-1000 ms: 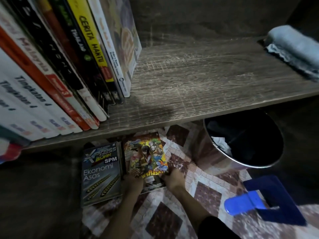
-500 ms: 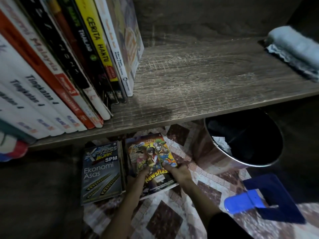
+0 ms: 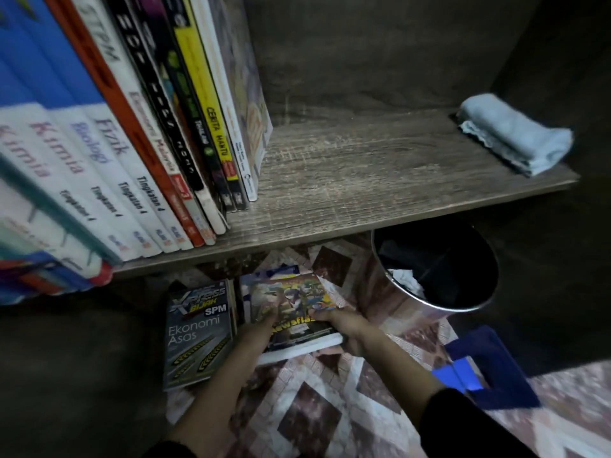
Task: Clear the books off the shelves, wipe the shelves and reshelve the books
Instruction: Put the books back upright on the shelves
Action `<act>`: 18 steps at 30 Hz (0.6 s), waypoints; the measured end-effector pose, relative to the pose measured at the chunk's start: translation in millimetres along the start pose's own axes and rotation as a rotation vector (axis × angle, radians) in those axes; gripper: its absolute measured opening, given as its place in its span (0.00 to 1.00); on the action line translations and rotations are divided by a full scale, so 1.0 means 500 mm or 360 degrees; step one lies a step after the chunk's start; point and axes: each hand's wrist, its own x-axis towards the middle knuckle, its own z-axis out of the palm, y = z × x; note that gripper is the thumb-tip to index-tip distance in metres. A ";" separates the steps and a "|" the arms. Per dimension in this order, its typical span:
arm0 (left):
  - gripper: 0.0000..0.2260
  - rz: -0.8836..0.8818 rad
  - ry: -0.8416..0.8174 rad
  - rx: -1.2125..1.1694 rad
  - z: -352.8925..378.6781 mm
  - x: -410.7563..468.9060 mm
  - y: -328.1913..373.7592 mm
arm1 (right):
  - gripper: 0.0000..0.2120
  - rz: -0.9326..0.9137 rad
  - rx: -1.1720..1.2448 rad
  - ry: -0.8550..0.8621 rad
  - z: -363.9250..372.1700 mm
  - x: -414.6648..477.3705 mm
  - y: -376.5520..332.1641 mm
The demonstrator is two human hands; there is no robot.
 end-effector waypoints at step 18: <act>0.25 0.0729 -0.0424 0.0461 -0.066 -0.418 0.076 | 0.08 -0.0281 0.0333 0.0122 -0.054 -0.508 0.019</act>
